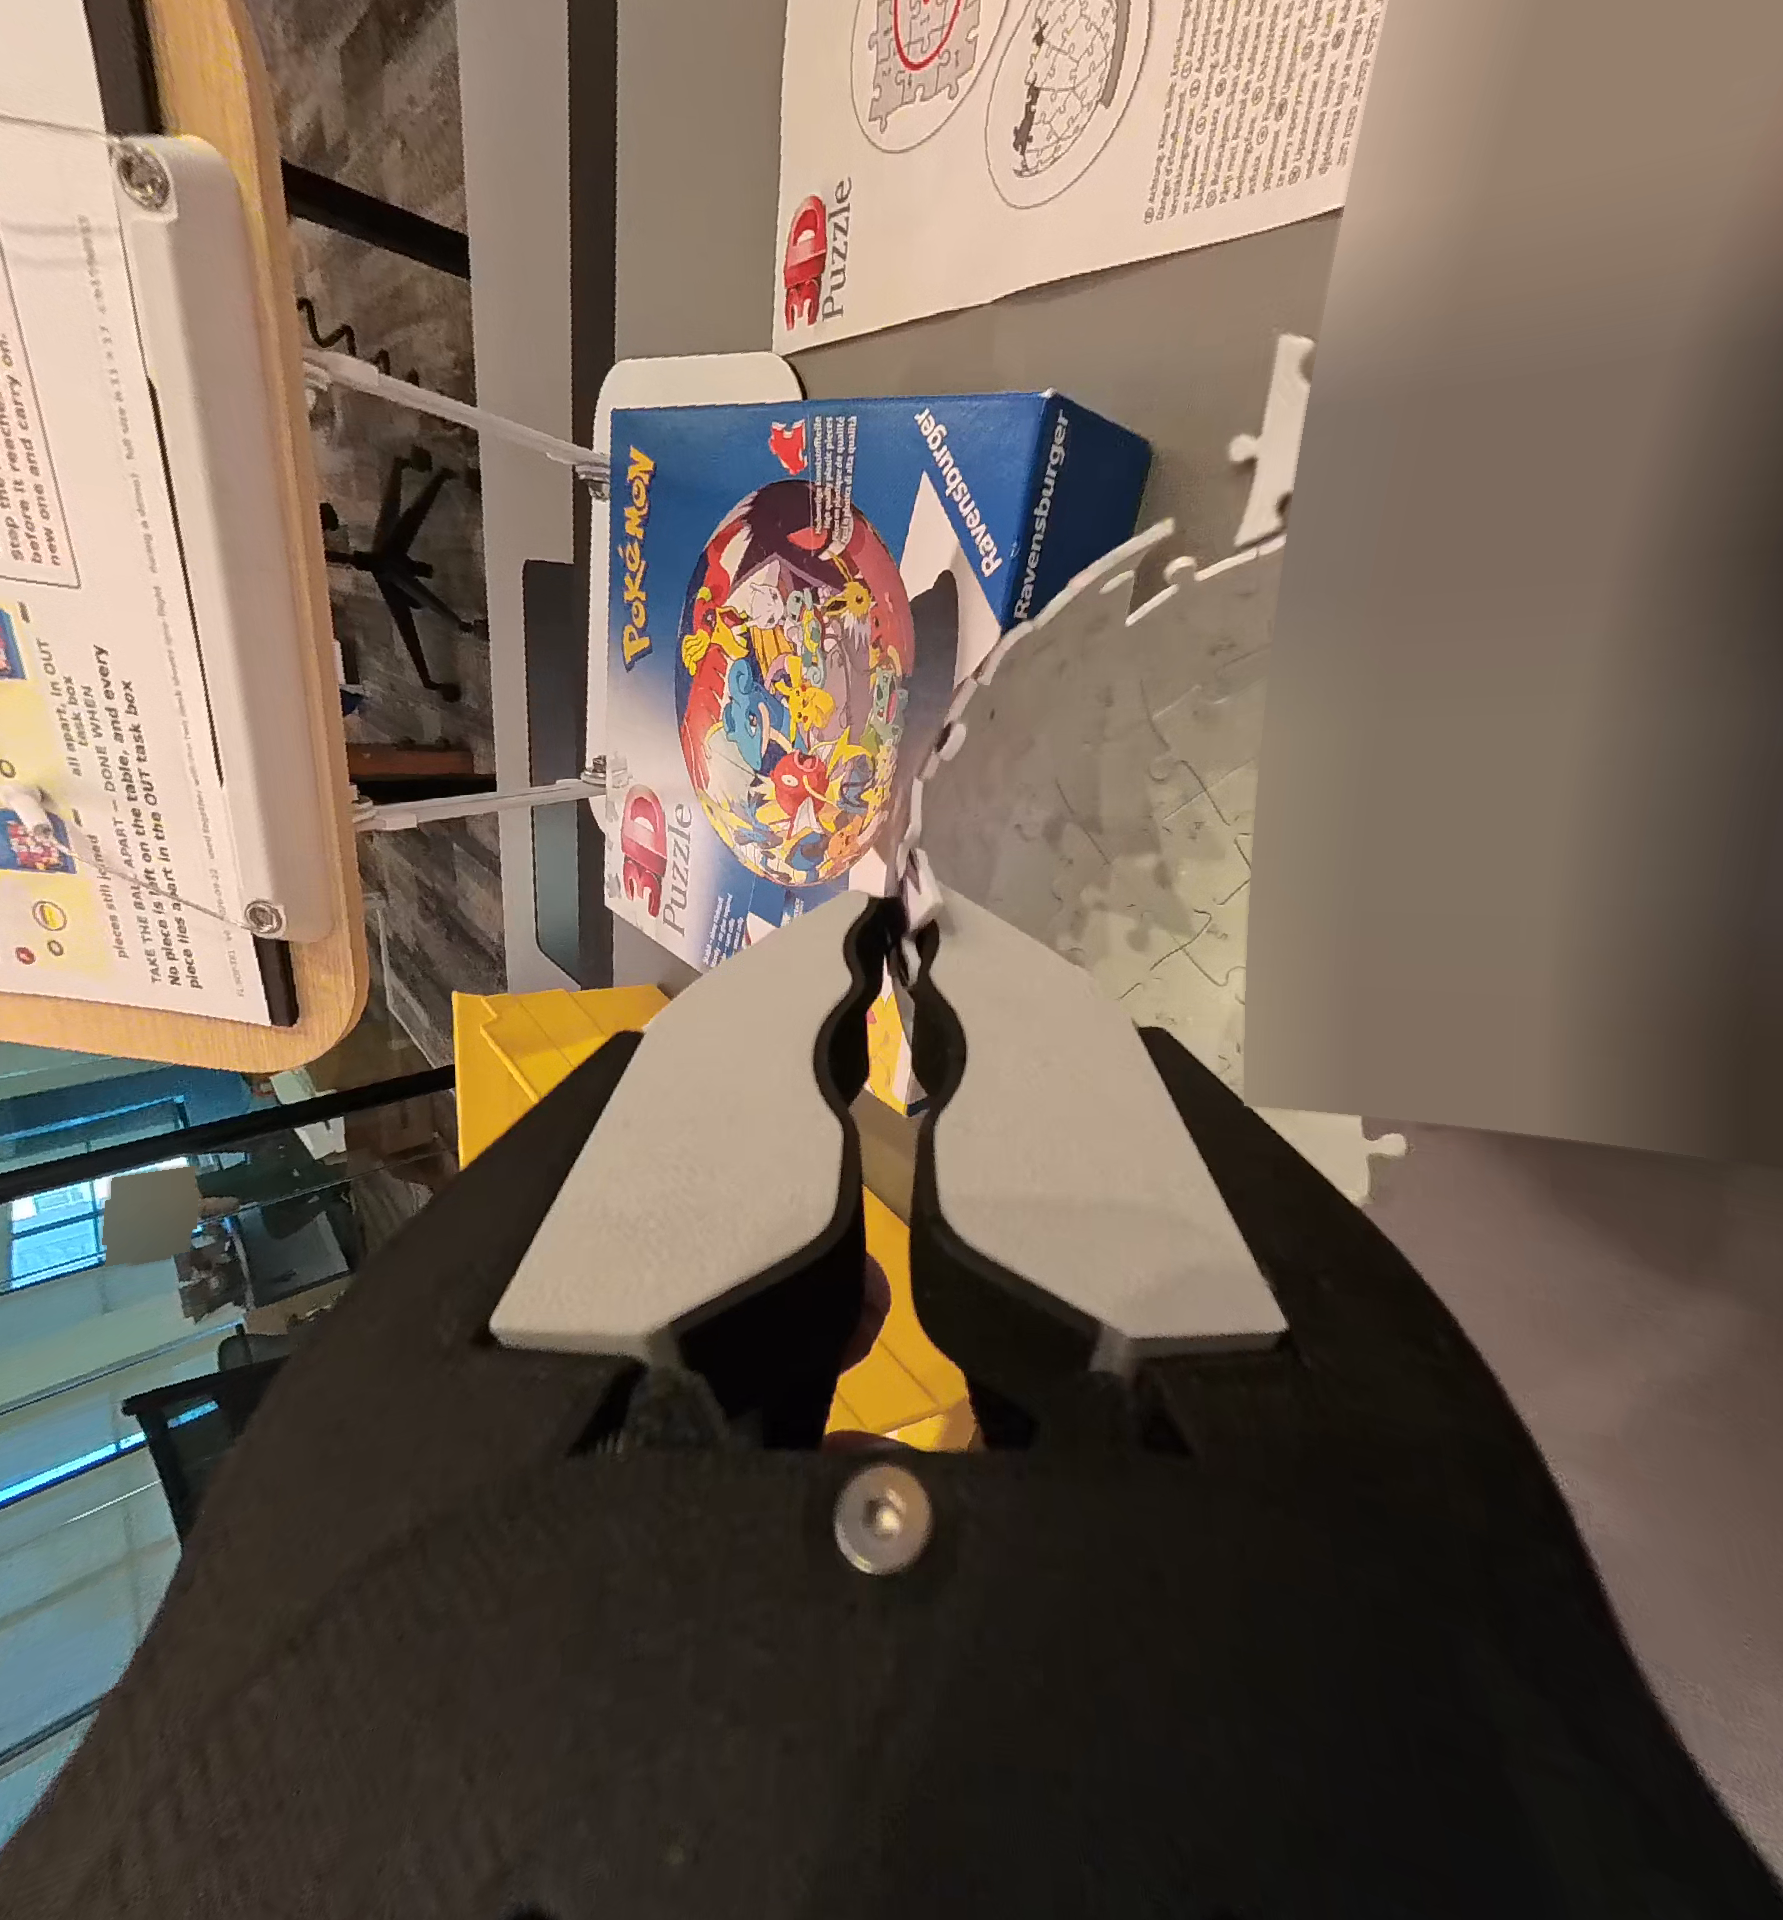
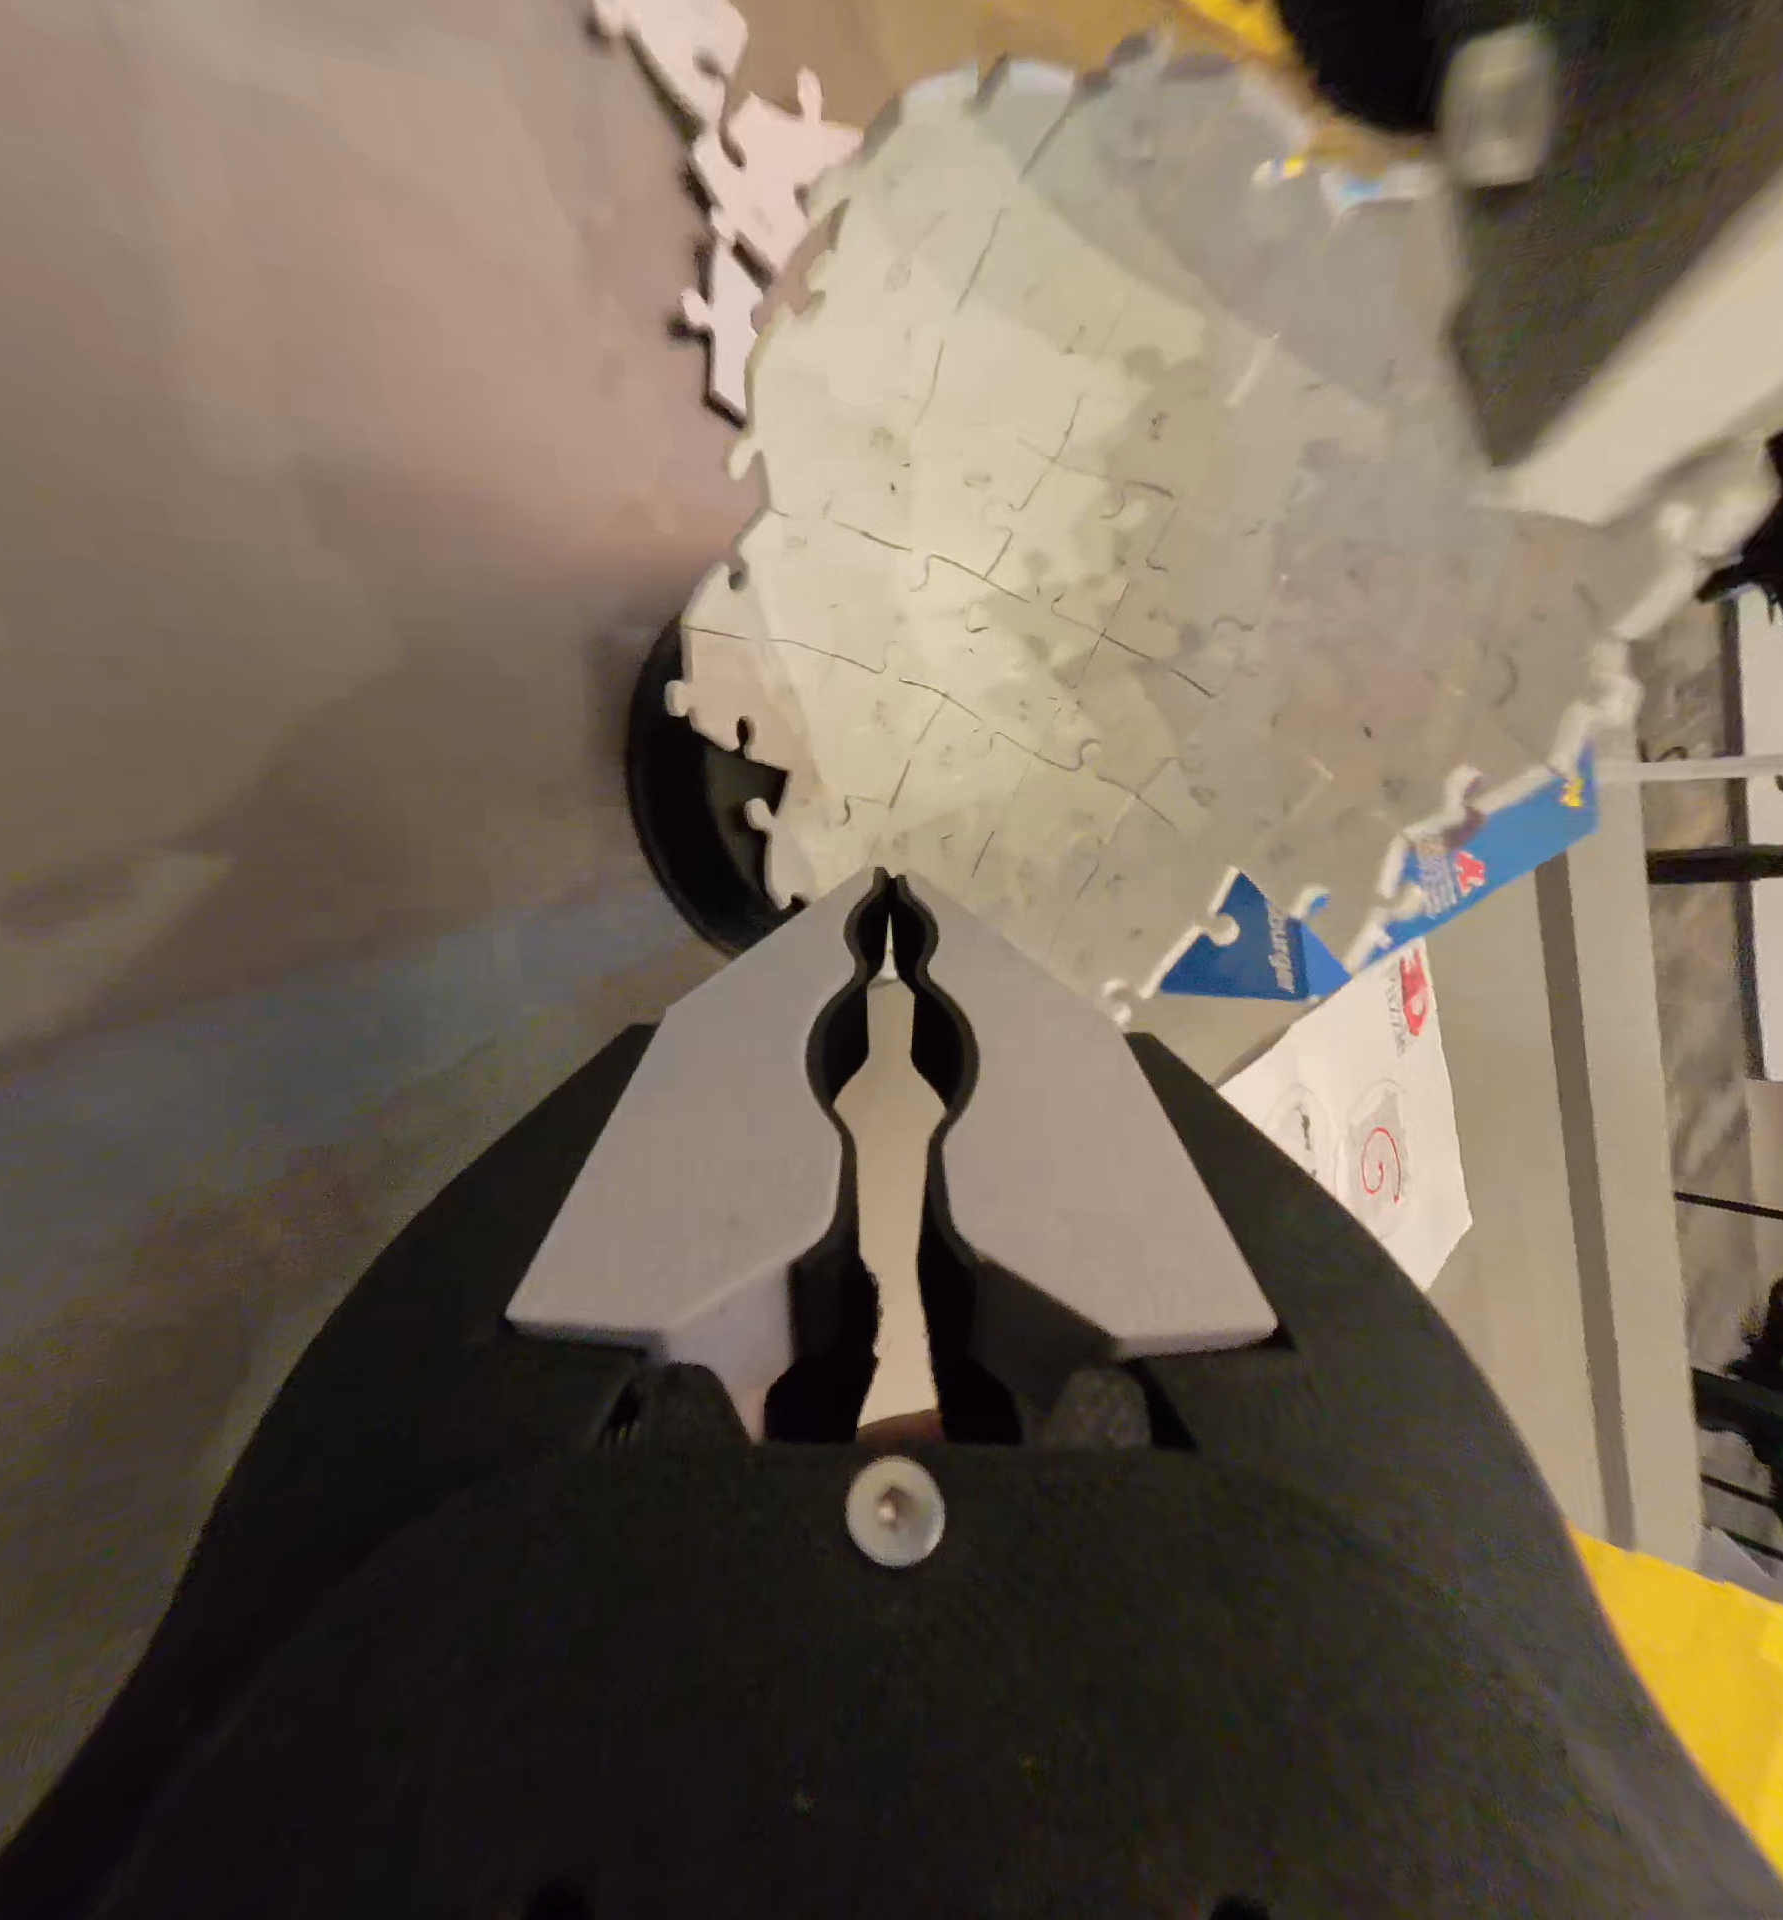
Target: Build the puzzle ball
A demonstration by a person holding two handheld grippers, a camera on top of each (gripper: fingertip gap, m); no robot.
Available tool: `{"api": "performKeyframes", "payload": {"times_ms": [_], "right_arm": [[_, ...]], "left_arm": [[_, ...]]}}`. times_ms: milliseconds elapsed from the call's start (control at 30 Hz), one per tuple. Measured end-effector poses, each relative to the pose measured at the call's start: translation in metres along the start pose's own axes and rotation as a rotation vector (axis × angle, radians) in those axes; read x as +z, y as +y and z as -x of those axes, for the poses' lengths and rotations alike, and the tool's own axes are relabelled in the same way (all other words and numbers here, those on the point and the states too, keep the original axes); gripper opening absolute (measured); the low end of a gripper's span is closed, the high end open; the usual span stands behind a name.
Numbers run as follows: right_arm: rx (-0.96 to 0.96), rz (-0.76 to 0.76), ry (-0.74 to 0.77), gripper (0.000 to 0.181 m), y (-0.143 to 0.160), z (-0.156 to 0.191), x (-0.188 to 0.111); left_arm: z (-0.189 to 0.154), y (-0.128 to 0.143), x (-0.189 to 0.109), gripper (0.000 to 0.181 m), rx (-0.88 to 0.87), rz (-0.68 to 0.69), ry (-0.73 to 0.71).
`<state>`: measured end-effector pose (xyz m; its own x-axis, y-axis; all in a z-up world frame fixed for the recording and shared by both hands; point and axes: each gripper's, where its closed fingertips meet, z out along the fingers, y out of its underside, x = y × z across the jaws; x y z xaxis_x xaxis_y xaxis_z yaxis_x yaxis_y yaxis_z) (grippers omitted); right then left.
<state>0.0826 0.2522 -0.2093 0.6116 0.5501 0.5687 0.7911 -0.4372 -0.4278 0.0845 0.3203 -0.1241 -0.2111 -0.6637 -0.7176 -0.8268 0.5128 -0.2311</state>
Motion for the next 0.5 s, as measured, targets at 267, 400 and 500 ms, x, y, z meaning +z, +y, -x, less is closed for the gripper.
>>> {"api": "performKeyframes", "payload": {"times_ms": [267, 400, 500], "right_arm": [[0.441, -0.054, -0.078, 0.000, 0.056, -0.036, -0.042], [0.693, -0.109, -0.221, 0.019, 0.068, -0.044, -0.031], [0.740, -0.097, -0.231, 0.025, 0.071, -0.051, -0.012]], "left_arm": [[0.002, 0.006, 0.002, 0.002, -0.024, -0.009, 0.018], [0.001, 0.007, 0.003, 0.002, -0.046, -0.009, 0.044], [0.001, 0.009, 0.004, 0.002, -0.050, -0.006, 0.058]]}}
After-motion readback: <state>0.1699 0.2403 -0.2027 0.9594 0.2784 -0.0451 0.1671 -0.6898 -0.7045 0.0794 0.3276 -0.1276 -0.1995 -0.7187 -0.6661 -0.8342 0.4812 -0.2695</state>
